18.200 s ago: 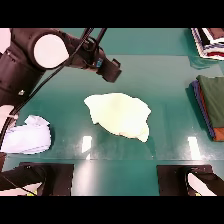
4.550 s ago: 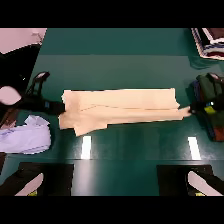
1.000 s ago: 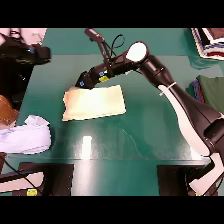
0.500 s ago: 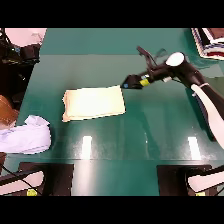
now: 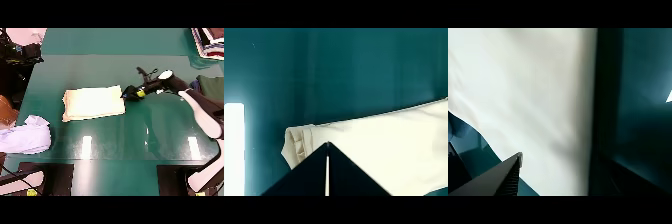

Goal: Fold the shirts.

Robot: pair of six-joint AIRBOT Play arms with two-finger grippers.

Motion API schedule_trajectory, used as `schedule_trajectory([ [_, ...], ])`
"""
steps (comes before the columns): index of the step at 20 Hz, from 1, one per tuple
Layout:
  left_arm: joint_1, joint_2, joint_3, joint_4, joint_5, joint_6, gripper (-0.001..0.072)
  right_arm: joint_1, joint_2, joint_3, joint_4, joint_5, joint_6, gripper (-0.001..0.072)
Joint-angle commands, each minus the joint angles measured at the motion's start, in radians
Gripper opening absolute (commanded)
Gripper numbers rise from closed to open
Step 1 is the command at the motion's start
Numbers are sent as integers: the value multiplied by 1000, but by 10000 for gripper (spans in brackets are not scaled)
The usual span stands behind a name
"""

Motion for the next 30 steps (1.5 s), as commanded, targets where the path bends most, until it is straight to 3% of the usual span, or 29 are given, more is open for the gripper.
schedule_trajectory([
  [1, 0, 0, 0, -60, 0, 4, 23, 102, -104, 124, 51, 2, 2, 495],
  [2, 0, 0, 0, -68, -1, 10, 23, 122, -127, 158, 50, 6, 2, 453],
  [5, -42, 0, 0, -68, 0, 27, 23, 147, -145, 214, 37, -5, 2, 79],
  [6, -64, 0, 0, -68, 2, 27, 22, 143, -137, 223, 20, -11, 2, 16],
  [11, -201, 0, 0, -60, 30, 28, 22, -11, 0, 225, -106, -16, 29, 16],
  [16, -315, 0, 0, -60, 65, 34, 22, -336, 198, 225, -314, 31, 85, 16],
  [19, -377, 0, 0, -60, 113, 33, 22, -555, 288, 225, -357, 38, 100, 16],
  [25, -467, 0, 0, -60, 200, 33, 23, -942, 360, 225, -348, -26, 116, 17],
  [30, -481, 0, 0, -55, 240, 21, 23, -1060, 352, 231, -148, -104, 38, 16],
])
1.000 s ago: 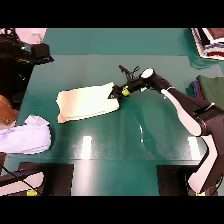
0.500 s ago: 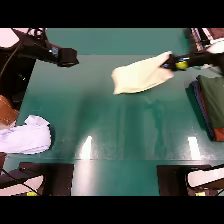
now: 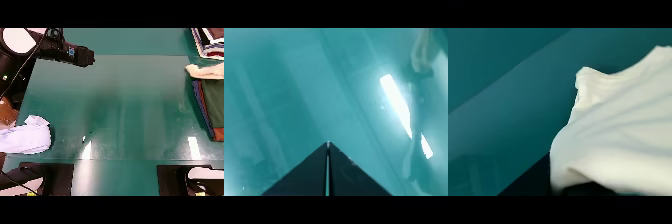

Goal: Fold the shirts.

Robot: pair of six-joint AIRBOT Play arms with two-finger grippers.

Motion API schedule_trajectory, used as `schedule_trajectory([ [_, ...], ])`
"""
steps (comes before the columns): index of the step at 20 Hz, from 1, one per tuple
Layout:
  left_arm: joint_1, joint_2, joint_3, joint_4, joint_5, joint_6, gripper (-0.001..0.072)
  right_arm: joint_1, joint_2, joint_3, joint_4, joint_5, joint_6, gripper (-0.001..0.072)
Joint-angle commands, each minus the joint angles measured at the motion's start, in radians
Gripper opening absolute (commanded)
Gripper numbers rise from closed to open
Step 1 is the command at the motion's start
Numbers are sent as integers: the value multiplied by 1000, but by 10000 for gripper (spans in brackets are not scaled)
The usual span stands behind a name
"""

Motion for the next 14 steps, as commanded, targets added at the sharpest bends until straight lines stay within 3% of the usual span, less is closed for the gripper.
schedule_trajectory([
  [1, -11, 0, 0, 5, 32, -8, 22, -74, 4, 23, 115, -60, -54, 16],
  [4, -11, 0, 0, 7, 32, -8, 22, -74, 5, 123, 114, -34, -55, 16],
  [9, -11, 0, 0, 7, 31, -4, 23, -93, 18, 242, 101, 160, -42, 16],
  [14, -11, 0, 0, 6, 23, -4, 23, -121, 132, 138, -111, 254, 45, 16],
])
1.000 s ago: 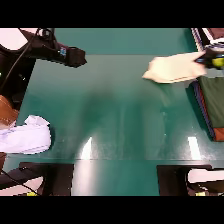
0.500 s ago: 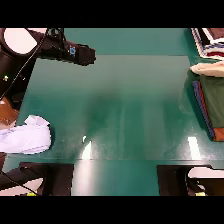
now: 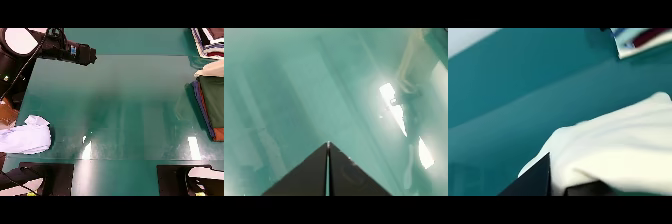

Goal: Fold the shirts.

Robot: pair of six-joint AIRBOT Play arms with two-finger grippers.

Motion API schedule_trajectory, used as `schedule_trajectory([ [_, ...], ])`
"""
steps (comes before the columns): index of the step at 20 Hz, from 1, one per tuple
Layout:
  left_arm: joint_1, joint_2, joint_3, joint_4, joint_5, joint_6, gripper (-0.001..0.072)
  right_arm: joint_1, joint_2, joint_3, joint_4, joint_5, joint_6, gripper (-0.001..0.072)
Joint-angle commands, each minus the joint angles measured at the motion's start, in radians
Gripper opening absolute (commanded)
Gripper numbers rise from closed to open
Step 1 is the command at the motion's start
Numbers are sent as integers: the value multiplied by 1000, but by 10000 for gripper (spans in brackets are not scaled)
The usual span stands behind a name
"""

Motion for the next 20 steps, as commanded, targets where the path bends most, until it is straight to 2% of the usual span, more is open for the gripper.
schedule_trajectory([
  [1, 0, 0, 0, 0, -9, 2, 23, -29, 95, -107, -135, 62, 47, 16],
  [5, 0, 0, 0, 0, -8, 14, 23, -111, 228, -352, -295, 90, 65, 17],
  [9, 0, 0, 0, 0, -9, 28, 23, -196, 303, -539, -373, 95, 64, 19],
  [10, 0, 0, 0, 0, -9, 28, 23, -214, 312, -567, -370, 93, 64, 59],
  [12, 0, 0, 0, 0, -9, 28, 23, -240, 315, -599, -365, 100, 65, 618],
  [13, 0, 0, 0, 0, -9, 28, 23, -245, 315, -597, -346, 108, 65, 671],
  [16, 0, 0, 0, 0, -9, 28, 23, -200, 315, -531, -190, 109, 64, 669],
  [20, 0, 0, 0, 0, -6, 28, 23, 51, 315, -396, -100, 78, 64, 668],
])
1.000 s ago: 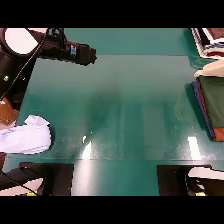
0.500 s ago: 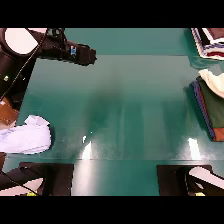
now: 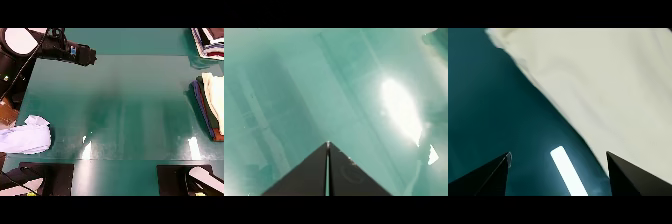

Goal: Fold the shirts.

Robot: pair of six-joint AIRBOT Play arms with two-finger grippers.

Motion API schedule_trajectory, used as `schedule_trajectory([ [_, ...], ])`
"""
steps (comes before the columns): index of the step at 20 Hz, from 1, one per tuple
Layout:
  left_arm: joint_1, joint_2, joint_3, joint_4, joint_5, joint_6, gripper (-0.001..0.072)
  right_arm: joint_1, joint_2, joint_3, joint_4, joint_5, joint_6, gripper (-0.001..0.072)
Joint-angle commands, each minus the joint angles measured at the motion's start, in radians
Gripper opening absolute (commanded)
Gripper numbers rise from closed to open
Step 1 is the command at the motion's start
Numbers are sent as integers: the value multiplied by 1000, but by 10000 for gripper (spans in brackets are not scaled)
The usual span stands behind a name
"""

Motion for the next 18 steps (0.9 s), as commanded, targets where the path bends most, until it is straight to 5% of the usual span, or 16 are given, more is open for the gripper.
schedule_trajectory([
  [1, 0, 0, 0, 0, 2, 0, 23, 225, 2, 97, 76, -43, 1, 666],
  [4, 0, 0, 0, -1, 12, 0, 23, 460, 2, 137, 73, -123, 0, 540],
  [9, 0, 0, 0, -1, 11, -1, 24, 737, 2, 142, 68, -234, -19, 17],
  [18, 0, 0, 0, -1, 11, -1, 23, 802, 2, 142, 69, -231, -30, 18],
])
